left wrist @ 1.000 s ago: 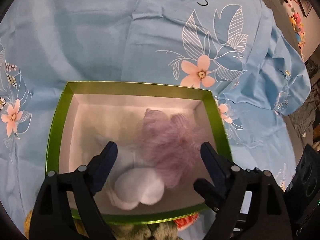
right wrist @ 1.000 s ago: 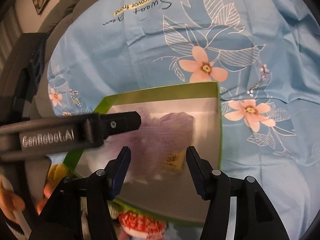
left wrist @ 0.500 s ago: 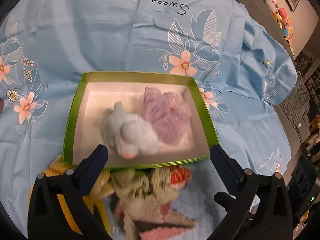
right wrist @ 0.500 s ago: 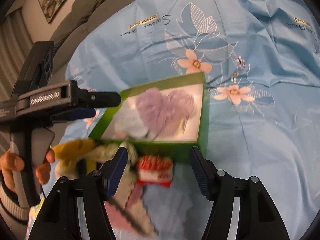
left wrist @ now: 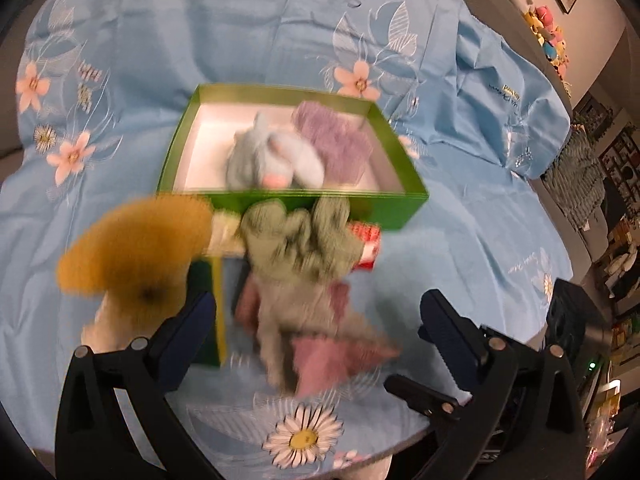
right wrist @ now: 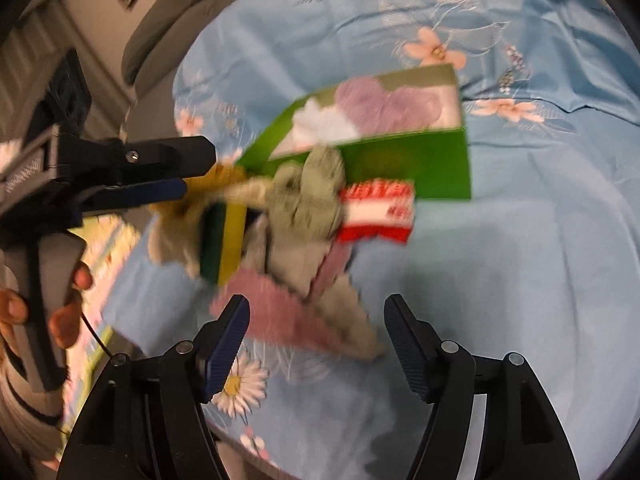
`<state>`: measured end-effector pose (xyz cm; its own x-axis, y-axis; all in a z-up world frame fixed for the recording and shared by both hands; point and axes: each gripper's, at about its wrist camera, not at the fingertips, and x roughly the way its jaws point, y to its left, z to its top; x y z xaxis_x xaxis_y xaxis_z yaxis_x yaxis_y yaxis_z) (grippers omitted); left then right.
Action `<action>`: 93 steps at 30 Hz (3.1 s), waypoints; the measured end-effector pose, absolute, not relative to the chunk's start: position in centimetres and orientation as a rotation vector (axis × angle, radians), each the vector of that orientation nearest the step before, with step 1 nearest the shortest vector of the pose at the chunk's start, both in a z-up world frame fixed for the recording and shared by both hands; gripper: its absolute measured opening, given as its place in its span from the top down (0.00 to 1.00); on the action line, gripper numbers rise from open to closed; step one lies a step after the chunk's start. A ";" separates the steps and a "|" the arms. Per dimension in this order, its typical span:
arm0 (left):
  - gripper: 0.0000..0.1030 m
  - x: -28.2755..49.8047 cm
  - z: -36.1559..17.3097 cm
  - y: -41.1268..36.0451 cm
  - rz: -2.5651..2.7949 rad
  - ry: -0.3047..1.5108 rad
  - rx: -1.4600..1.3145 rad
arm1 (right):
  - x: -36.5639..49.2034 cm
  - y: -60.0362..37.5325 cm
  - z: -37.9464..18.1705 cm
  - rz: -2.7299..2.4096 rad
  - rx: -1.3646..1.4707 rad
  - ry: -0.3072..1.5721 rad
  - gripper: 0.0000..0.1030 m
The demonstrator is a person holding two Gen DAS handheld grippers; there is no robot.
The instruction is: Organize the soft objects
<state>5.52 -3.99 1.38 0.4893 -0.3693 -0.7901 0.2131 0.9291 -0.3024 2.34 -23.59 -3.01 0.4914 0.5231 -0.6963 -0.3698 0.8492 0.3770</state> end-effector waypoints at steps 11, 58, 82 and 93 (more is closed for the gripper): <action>0.01 2.9 -3.2 -2.1 -0.349 1.109 -0.265 | 1.7 -19.8 -6.4 0.520 0.040 0.956 0.32; 0.94 2.4 -6.8 -7.8 -0.285 1.160 0.209 | -3.3 -22.4 -5.0 0.624 0.106 0.939 0.88; 0.94 0.5 -3.4 1.1 -0.102 1.182 0.094 | -3.1 -13.6 -0.2 0.840 -0.049 0.829 0.88; 0.94 0.6 0.6 3.2 -0.074 1.114 0.057 | -3.2 -10.6 3.5 0.911 -0.105 0.723 0.88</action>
